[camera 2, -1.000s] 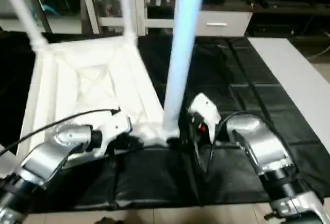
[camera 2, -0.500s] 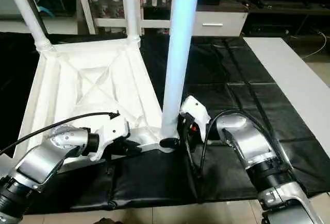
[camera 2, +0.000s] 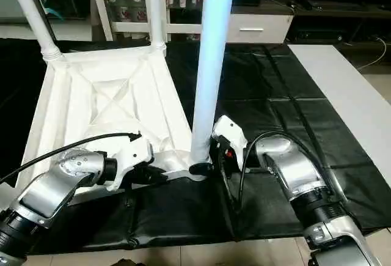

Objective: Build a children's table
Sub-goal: Rotate leg to tighten

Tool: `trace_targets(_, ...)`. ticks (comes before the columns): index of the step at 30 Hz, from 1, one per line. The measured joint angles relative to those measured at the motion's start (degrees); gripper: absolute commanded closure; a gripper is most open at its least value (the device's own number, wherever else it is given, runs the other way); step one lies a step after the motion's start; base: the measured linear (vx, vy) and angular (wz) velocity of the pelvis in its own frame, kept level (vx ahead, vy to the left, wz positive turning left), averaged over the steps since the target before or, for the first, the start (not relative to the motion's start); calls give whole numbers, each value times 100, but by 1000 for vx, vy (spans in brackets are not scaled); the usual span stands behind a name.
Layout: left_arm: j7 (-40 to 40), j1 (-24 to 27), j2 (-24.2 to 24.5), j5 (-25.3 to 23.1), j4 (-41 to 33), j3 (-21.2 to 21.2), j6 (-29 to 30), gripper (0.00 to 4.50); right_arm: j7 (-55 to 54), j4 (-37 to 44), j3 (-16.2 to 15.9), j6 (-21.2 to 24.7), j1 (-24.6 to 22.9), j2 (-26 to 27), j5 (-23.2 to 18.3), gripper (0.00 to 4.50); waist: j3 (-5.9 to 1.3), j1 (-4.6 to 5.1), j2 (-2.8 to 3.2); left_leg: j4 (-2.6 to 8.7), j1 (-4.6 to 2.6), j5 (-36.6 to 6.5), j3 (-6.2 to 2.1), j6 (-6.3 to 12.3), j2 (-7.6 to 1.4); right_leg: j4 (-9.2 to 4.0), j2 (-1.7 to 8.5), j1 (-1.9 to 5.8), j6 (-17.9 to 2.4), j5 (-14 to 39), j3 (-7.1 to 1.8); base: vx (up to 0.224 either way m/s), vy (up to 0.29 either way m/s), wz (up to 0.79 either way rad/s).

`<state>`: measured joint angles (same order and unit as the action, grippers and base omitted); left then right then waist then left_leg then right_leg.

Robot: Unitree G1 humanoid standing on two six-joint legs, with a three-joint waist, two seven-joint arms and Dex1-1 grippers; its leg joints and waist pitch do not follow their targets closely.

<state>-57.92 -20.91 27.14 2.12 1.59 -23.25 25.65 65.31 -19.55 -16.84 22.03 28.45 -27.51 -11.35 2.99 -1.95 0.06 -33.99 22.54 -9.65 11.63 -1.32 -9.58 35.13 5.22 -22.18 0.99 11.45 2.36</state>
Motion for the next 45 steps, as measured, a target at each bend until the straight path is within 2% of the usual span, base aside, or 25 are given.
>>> trace_targets(12,-1,0,10,7,0,5,30,450,17,-43,25,-24,-13,45,1,180,-1,0,-2,-5,-2,0,0,0,-3,6,-2,1,0,0,1,0,0,0)
trace_targets(15,49,1,-14,2,36,56,69,450,-170,-115,98,-87,-33,242,34,181,-5,15,-8,-9,-8,0,0,-1,-8,12,-6,3,-2,-1,0,0,0,0)
trace_targets(19,390,-122,-278,-83,433,240,105,450,-1130,-474,423,-208,-31,789,81,182,-6,78,-11,-18,-35,2,1,-6,-19,13,-9,3,-45,-28,7,0,0,0)
trace_targets(23,939,-460,-746,-233,1017,320,171,450,-2510,-844,928,-220,13,1462,71,183,-9,174,-14,-20,-47,3,0,-8,-17,4,-6,-1,-44,-29,3,0,0,0)
trace_targets(29,1776,-1136,-1492,-474,2111,417,239,450,-4636,-1674,1419,-771,332,2370,245,184,-17,180,-7,-21,-55,3,-1,-8,-14,-17,-3,1,-38,-26,6,0,0,0)
trace_targets(31,1992,-1305,-1680,-527,2422,442,200,450,-5106,-1818,1496,-845,397,2596,291,184,-18,169,-7,-23,-58,2,-3,-8,-12,-26,-1,8,-37,-25,8,0,0,0)
trace_targets(33,2371,-1557,-1977,-597,2906,495,114,450,-5898,-2121,1660,-833,668,2875,436,184,-23,162,2,-23,-59,2,-5,-7,3,-35,5,-15,-34,-23,-1,0,0,0)
trace_targets(38,2633,-1713,-2165,-648,3302,514,-97,450,-6637,-2399,1699,-1079,783,3085,625,184,-36,147,40,-12,-57,1,-16,-5,17,-112,6,21,-32,-22,0,0,0,0)
trace_targets(44,2654,-1724,-2188,-686,3341,532,-147,450,-6599,-2568,1758,-1361,796,3113,659,184,-34,162,45,-6,-50,0,-16,-4,37,-153,18,21,-32,-22,-9,0,0,0)
trace_targets(45,2651,-1723,-2186,-688,3343,532,-161,450,-6582,-2568,1758,-1389,786,3111,667,129,-33,161,46,4,-50,0,-16,-4,38,-164,18,21,-32,-22,-8,0,0,0)
